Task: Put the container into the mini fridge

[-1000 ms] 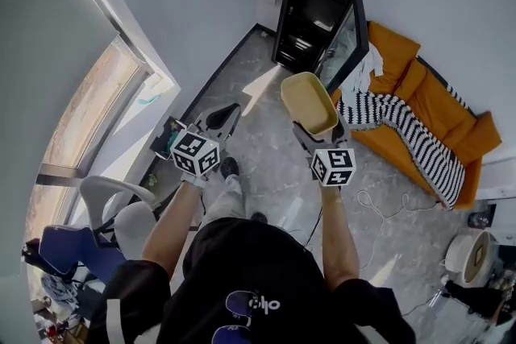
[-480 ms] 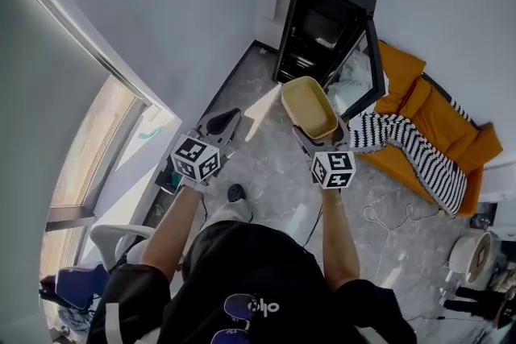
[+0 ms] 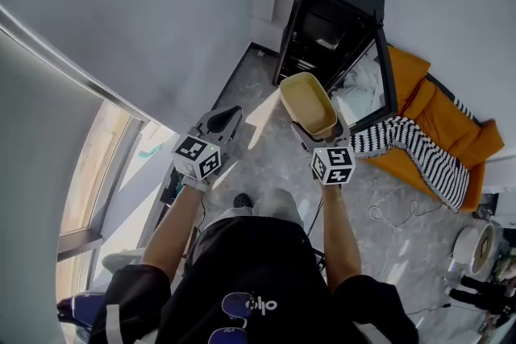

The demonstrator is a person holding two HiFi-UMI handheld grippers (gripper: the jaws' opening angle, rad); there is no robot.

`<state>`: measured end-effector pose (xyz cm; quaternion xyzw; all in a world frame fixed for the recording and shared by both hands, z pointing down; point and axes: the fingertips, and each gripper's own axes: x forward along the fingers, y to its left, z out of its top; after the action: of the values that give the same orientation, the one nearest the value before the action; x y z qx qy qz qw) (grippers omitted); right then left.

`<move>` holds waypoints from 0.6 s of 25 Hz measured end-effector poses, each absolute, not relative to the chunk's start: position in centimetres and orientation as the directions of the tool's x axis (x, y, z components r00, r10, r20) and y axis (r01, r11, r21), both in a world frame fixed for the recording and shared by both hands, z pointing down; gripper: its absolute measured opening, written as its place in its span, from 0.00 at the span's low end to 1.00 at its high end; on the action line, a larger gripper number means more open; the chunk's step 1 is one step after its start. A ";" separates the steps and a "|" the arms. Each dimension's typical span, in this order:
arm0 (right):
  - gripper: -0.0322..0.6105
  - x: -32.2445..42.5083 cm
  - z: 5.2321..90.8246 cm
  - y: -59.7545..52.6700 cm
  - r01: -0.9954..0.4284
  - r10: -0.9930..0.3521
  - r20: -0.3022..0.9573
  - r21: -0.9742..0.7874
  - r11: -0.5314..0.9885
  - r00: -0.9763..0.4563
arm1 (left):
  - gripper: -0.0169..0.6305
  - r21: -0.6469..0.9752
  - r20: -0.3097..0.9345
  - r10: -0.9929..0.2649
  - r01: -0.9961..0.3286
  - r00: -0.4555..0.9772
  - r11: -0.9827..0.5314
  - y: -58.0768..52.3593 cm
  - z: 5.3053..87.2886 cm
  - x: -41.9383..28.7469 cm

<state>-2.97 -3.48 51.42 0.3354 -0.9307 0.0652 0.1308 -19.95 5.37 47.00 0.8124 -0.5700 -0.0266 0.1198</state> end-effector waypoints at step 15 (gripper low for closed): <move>0.87 -7.9 52.8 -24.0 -0.684 -0.641 0.306 -0.050 0.728 -0.704 | 0.03 0.238 0.139 -0.892 -0.889 0.430 -0.392 -17.0 48.9 -24.0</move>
<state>-7.91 -24.03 52.80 0.3602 -0.9196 0.0800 0.1353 -24.02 -16.97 48.91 0.8342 -0.5336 -0.0059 0.1391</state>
